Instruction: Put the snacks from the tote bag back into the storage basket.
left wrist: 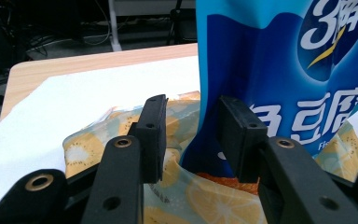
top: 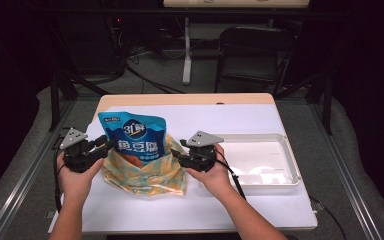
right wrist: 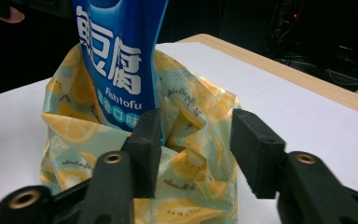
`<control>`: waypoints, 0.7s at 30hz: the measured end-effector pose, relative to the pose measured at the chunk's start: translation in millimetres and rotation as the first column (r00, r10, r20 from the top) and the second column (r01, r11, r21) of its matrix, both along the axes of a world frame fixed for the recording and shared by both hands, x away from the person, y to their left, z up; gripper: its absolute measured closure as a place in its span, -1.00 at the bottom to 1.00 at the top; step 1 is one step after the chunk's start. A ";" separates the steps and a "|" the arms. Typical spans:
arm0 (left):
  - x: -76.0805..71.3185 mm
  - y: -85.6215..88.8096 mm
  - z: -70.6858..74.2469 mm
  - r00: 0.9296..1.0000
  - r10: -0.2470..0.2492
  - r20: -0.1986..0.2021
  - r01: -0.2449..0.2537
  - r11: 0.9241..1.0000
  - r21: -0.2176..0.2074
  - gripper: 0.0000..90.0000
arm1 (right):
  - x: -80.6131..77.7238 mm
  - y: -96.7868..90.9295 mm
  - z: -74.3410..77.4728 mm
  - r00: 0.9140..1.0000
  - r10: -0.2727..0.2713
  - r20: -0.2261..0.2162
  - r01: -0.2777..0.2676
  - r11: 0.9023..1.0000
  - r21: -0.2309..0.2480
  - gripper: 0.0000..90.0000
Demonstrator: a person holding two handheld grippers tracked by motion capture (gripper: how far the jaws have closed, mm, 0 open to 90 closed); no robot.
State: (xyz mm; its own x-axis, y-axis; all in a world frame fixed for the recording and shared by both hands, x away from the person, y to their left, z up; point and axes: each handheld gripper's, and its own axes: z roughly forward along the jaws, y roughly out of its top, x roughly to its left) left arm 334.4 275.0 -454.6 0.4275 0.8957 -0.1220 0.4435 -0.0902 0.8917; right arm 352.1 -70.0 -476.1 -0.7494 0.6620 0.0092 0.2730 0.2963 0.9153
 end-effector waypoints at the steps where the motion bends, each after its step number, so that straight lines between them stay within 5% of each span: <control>1: 0.4 0.8 -0.3 1.000 -0.003 -0.005 0.003 1.000 -0.009 0.40 | 0.1 1.3 0.5 1.000 0.001 -0.001 -0.001 1.000 -0.001 0.13; 11: 1.4 4.2 -5.3 0.999 -0.024 -0.030 0.024 1.000 0.000 0.30 | 3.3 6.0 3.3 1.000 0.016 -0.009 -0.016 1.000 -0.016 0.06; 21: -0.3 2.3 -5.8 0.999 -0.048 -0.011 0.048 0.999 0.000 0.56 | 2.3 12.2 4.6 0.999 0.043 0.009 -0.042 0.999 -0.030 0.54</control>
State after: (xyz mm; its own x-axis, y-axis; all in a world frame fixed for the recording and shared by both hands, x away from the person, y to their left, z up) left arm 334.2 277.3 -460.4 0.4688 0.8742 -0.1267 0.4488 -0.1121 0.8866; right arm 354.5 -57.8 -471.4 -0.7768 0.6295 -0.0175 0.2506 0.3344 0.9085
